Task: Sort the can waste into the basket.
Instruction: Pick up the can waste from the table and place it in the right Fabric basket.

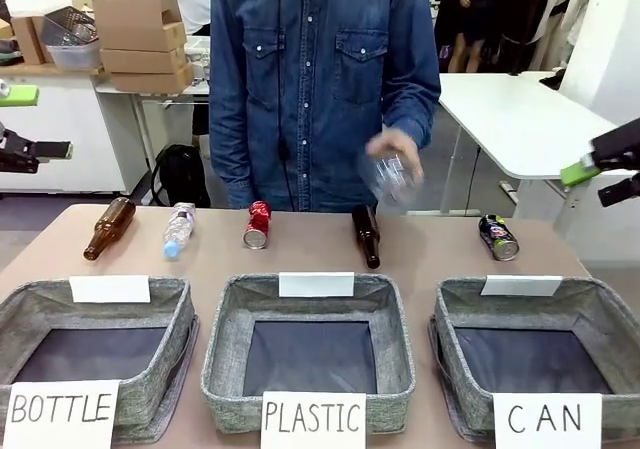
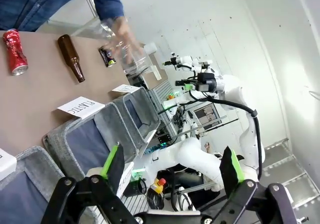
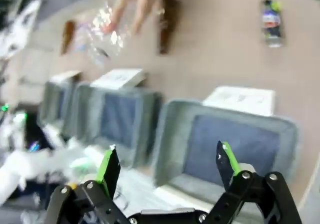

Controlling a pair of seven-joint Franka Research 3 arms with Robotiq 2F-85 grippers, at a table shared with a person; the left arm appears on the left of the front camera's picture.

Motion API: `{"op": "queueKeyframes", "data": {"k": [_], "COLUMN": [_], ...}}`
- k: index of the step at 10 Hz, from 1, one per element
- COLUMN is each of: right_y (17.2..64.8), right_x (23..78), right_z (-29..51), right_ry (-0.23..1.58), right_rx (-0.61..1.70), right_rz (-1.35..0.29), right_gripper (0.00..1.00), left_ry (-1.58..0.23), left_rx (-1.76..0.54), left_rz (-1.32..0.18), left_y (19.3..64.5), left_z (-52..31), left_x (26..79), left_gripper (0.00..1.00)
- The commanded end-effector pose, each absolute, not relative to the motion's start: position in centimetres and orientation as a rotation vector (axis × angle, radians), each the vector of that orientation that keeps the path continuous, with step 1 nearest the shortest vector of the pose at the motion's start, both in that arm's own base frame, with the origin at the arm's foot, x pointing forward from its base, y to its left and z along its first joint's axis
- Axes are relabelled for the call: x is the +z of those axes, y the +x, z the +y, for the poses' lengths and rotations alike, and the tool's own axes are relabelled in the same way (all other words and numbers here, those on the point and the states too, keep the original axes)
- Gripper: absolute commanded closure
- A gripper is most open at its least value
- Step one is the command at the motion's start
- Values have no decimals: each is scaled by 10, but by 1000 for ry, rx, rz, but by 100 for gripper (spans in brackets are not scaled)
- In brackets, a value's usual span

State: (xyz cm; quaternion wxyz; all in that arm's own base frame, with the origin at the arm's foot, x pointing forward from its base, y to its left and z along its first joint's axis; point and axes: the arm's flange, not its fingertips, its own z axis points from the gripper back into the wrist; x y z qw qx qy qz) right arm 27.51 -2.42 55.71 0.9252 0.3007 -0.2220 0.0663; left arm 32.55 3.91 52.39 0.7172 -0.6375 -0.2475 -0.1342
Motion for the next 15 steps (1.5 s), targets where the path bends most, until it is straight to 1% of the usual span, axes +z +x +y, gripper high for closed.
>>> {"op": "queueKeyframes", "data": {"k": [1,3,4,5,6,8,9,11,12,13,14,15], "right_y": [247,211,216,227,250,306,337,383,409,427,443,440], "right_x": [568,585,588,586,579,552,533,492,462,432,407,409], "right_z": [-38,-44,-39,-36,-27,-15,-17,-19,-20,-18,-21,-19], "right_ry": [978,844,818,800,652,432,380,319,243,244,288,353], "right_rx": [378,352,335,271,113,-12,-28,-45,-101,-121,-135,-189], "right_rz": [-308,-401,-446,-512,-591,-578,-612,-608,-612,-566,-533,-355], "right_gripper": [0,0,0,0,0,0,0,0,0,0,0,0], "left_ry": [-1427,-1427,-1427,-1427,-1427,-1427,-1427,-1427,-1427,-1427,-1427,-1427], "left_rx": [-316,-316,-316,-316,-316,-316,-316,-316,-316,-316,-316,-316], "left_rz": [-570,-570,-570,-570,-570,-570,-570,-570,-570,-570,-570,-570], "left_y": [328,328,328,328,328,328,328,328,328,328,328,328], "left_z": [38,38,38,38,38,38,38,38,38,38,38,38], "left_x": [525,525,525,525,525,525,525,525,525,525,525,525], "left_gripper": [0,0,0,0,0,0,0,0,0,0,0,0]}}
